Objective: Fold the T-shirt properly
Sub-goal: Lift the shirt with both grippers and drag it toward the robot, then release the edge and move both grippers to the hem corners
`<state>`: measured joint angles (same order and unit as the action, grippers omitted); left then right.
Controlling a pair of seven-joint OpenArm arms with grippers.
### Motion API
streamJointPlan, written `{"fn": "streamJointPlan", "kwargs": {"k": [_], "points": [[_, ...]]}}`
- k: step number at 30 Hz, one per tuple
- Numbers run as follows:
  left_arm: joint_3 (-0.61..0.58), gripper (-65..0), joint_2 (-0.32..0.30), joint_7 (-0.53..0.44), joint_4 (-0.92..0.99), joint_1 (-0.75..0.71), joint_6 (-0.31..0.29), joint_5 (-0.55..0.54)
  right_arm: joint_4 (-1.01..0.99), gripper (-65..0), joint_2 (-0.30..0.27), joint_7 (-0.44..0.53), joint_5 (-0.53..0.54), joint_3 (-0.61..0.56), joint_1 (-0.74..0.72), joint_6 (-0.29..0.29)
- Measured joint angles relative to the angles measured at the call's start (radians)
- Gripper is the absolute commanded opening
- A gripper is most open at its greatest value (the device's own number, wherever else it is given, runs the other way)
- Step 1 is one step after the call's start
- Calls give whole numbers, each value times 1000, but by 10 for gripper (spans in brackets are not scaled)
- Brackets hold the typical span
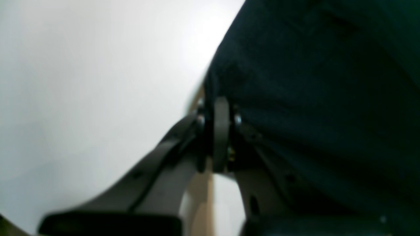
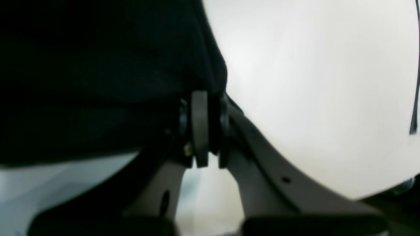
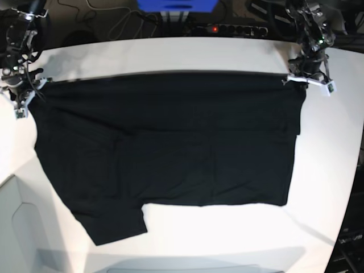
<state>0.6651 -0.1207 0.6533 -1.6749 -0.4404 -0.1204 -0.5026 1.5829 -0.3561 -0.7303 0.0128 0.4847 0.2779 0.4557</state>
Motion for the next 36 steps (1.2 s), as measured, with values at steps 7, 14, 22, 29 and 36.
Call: {"fn": "streamJointPlan", "kwargs": {"k": [7,14,22,29,36], "points": [[0,-650,2,1,-51,-103,5,4,155,-650,24,3,-5,3,112,-3],[1,-650,-3,2,-70,-135,4,5,184,-650,40,-2,-8,6,211,-3],[32,-650,1,10,-83,-158,4,3,184,-650,78,-2,-5,43,266,-3],[31,-650,2,8,-83,-204,4,4,184,-650,79,-3,-5,43,285,-3],[31,-648,2,8,-74,-212,4,4,184,-536,79,-2,-5,43,286,-3]]}}
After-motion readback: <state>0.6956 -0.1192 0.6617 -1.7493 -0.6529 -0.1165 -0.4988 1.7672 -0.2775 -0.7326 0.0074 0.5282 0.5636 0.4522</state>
